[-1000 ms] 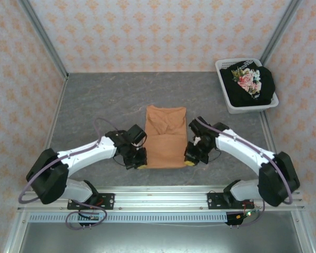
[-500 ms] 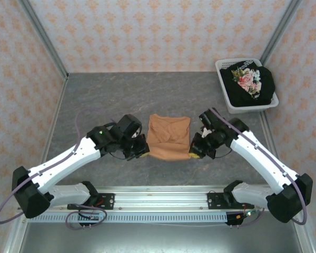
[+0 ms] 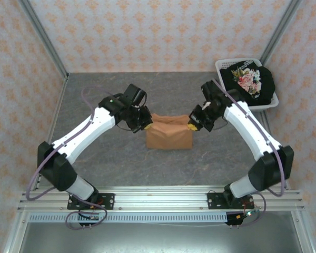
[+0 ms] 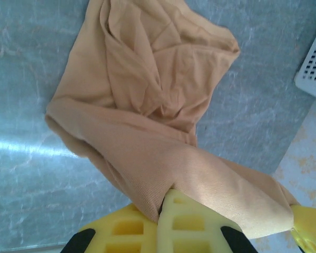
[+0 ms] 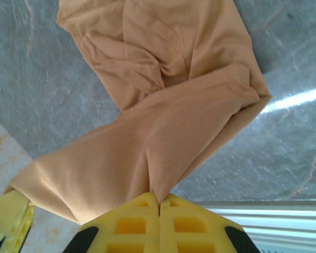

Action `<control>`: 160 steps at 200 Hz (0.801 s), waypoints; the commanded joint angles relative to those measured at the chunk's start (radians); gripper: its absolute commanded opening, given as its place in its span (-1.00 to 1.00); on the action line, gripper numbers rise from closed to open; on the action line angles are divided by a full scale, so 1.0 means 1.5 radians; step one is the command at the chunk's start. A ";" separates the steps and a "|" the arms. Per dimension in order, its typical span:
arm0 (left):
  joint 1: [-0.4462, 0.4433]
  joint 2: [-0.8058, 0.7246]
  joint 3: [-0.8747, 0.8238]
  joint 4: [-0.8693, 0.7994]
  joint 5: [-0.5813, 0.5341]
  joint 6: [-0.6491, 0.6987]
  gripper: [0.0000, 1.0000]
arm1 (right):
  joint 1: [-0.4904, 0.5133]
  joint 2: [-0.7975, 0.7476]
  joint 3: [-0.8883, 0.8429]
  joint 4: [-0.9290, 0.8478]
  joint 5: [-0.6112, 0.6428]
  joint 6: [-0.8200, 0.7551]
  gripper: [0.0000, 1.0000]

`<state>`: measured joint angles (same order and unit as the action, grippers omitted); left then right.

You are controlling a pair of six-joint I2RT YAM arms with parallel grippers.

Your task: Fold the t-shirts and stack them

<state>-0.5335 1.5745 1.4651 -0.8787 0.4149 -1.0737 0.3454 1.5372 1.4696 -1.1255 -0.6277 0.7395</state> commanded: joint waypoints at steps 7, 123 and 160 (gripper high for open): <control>0.030 0.067 0.059 -0.039 0.008 0.039 -1.00 | -0.023 0.081 0.068 -0.004 -0.002 -0.006 -1.00; 0.144 0.501 0.458 -0.069 0.021 0.111 0.11 | -0.069 0.493 0.407 0.041 0.055 -0.045 -0.27; 0.147 0.384 0.434 -0.042 -0.078 0.116 0.62 | -0.078 0.488 0.479 -0.018 0.121 -0.070 0.16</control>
<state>-0.3180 2.3375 2.1090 -0.9134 0.4175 -0.9272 0.2382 2.3138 2.1323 -1.0805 -0.5484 0.6758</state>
